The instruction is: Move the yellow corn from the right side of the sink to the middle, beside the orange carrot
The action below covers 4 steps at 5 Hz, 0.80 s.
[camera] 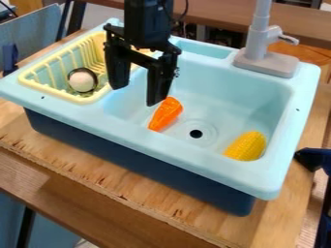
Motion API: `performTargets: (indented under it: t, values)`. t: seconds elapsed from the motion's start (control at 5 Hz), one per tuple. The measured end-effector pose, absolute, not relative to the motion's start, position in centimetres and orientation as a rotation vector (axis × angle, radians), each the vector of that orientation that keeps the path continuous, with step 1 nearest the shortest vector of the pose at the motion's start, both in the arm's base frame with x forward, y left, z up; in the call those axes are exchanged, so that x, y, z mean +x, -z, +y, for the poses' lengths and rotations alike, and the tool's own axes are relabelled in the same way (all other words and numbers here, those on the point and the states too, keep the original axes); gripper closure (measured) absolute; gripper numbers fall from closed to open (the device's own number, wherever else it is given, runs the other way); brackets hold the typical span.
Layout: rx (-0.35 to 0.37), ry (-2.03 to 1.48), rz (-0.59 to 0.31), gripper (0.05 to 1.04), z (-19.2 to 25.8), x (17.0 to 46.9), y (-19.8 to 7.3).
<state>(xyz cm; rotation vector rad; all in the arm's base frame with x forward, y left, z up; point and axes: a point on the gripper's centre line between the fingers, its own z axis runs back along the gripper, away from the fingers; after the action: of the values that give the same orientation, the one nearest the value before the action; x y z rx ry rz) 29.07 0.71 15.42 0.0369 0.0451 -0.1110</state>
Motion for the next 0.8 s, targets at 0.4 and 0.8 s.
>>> performTargets:
  t: [0.4,0.8]
  values:
    - [-0.02,0.094,0.042,0.082,-0.5,30.1,-14.3]
    - [-0.011,0.12,-0.007,0.082,-3.2,32.3,-14.2]
